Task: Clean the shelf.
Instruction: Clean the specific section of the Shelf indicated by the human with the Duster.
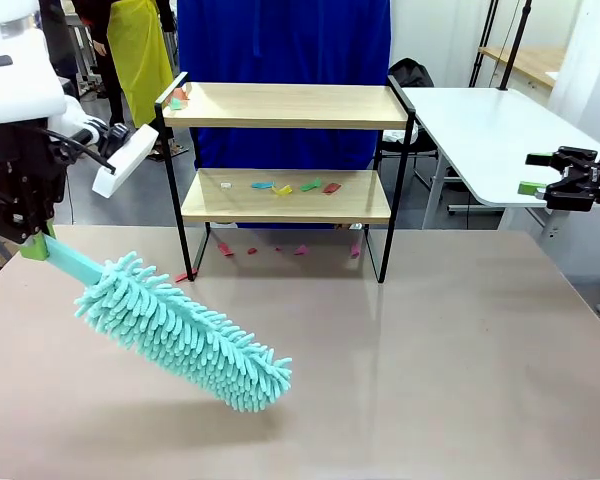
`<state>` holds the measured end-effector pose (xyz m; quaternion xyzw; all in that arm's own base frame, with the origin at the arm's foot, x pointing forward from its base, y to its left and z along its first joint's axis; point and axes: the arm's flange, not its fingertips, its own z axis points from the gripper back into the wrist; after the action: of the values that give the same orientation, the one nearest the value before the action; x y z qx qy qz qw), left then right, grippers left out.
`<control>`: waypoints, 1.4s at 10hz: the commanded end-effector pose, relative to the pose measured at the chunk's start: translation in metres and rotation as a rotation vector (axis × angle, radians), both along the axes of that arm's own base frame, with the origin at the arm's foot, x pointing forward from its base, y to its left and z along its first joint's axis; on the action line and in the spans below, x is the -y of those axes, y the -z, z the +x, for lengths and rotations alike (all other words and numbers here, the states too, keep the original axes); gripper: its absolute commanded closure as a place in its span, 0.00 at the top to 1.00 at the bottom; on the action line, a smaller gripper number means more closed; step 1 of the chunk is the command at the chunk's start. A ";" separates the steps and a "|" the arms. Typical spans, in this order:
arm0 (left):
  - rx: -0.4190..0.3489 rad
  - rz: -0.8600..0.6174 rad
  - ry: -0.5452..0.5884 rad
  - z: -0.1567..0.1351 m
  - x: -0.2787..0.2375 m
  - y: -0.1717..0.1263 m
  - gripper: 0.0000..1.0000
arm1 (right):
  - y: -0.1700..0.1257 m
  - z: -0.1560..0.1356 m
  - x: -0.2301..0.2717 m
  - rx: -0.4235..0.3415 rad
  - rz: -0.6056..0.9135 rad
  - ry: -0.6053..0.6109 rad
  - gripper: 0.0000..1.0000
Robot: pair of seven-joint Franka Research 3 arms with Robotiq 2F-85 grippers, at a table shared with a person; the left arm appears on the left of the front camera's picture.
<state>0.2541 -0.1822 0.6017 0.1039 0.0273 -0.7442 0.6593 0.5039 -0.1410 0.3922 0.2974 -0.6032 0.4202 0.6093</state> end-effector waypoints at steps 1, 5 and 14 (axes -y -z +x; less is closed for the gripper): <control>-0.003 0.006 0.013 0.000 -0.002 -0.001 0.13 | -0.003 0.000 -0.001 0.006 -0.001 -0.001 1.00; -0.003 0.006 0.013 0.000 -0.002 -0.001 0.13 | -0.003 0.000 -0.001 0.006 -0.001 -0.001 1.00; -0.003 0.006 0.013 0.000 -0.002 -0.001 0.13 | -0.003 0.000 -0.001 0.006 -0.001 -0.001 1.00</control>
<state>0.2540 -0.1824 0.6015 0.1039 0.0277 -0.7445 0.6589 0.5039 -0.1410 0.3922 0.2974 -0.6032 0.4202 0.6093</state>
